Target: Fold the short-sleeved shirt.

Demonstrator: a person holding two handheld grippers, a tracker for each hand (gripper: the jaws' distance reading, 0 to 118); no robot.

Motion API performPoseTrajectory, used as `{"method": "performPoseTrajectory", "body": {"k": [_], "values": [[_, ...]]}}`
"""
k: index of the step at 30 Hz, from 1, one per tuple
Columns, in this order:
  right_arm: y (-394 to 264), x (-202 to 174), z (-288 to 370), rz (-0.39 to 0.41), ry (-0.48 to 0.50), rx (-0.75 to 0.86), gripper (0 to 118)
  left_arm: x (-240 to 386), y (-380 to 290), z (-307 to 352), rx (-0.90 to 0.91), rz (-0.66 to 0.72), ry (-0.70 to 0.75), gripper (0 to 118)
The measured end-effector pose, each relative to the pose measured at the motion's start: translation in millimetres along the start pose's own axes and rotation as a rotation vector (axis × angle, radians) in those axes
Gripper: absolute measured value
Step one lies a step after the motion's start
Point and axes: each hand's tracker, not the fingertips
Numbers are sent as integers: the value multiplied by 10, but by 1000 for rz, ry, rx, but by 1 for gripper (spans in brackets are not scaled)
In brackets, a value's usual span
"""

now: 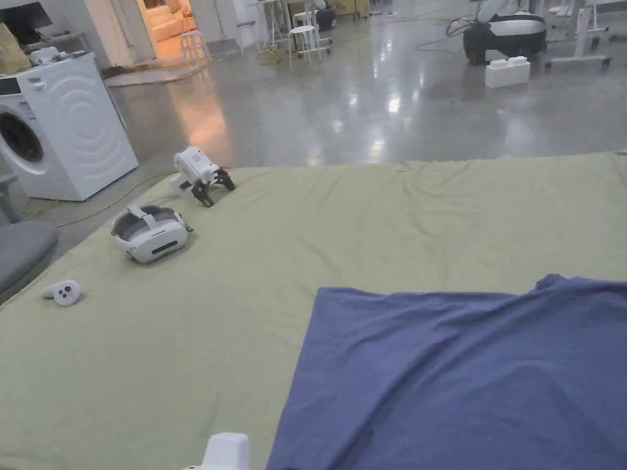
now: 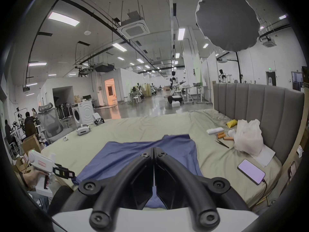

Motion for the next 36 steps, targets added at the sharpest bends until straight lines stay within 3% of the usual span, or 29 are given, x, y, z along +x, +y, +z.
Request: {"method": "performPoseTrajectory", "body": {"k": [2, 3, 4, 5, 6, 10, 11, 12, 13, 14, 18, 21, 22, 23, 24, 25, 28, 30, 32, 36], "values": [[-34, 51, 3, -6, -19, -15, 0, -45, -9, -193, -42, 25, 31, 68], [-45, 88, 7, -7, -27, -24, 0, -54, -3, -247, -57, 18, 45, 52], [-60, 126, 15, -8, -42, -32, 0, -70, 35, -299, -80, 32, 27, 28], [-79, 169, 39, -7, -61, -41, 0, -64, 73, -306, -93, 44, 0, 15], [-100, 215, 56, -7, -85, -51, 0, -47, 111, -311, -70, 28, 17, 8], [-322, 542, -52, -69, -223, -188, 3, 77, 100, -455, -135, -63, 26, 8], [-414, 683, -141, -104, -257, -262, 19, 91, 92, -459, -142, -59, 27, 8], [-546, 842, -256, -143, -284, -346, 52, 89, 112, -455, -147, -61, 25, 8], [-708, 980, -378, -139, -304, -424, 94, 87, 115, -454, -152, -68, 30, 8], [-840, 1068, -474, -124, -294, -483, 99, 89, 105, -452, -153, -72, 29, 8], [-1345, 1358, -936, -230, -314, -743, 92, 97, 99, -433, -146, -57, 29, 8], [-1402, 1412, -1073, -260, -260, -782, 58, 103, 97, -430, -145, -53, 32, 8], [-1331, 1385, -1049, -208, -265, -724, 40, 110, 96, -427, -146, -52, 30, 8], [-1286, 1379, -1044, -189, -235, -707, 17, 111, 93, -428, -146, -54, 31, 8], [-1243, 1374, -1045, -182, -220, -700, 1, 114, 94, -422, -144, -55, 31, 8], [-1205, 1351, -1031, -223, -192, -661, 1, 116, 97, -410, -143, -54, 32, 8], [-1001, 1269, -1089, -146, -216, -619, 0, 118, 175, -259, -133, -45, 21, 6], [-801, 1278, -1201, -152, -187, -579, 0, 125, 398, -137, -82, -24, -25, 6], [-633, 1330, -1415, -176, -162, -559, 0, 139, 702, -110, -45, -8, -56, 6], [-429, 1457, -2181, -135, -192, -563, 0, 170, 1419, -517, -13, -27, -51, 6]]}}
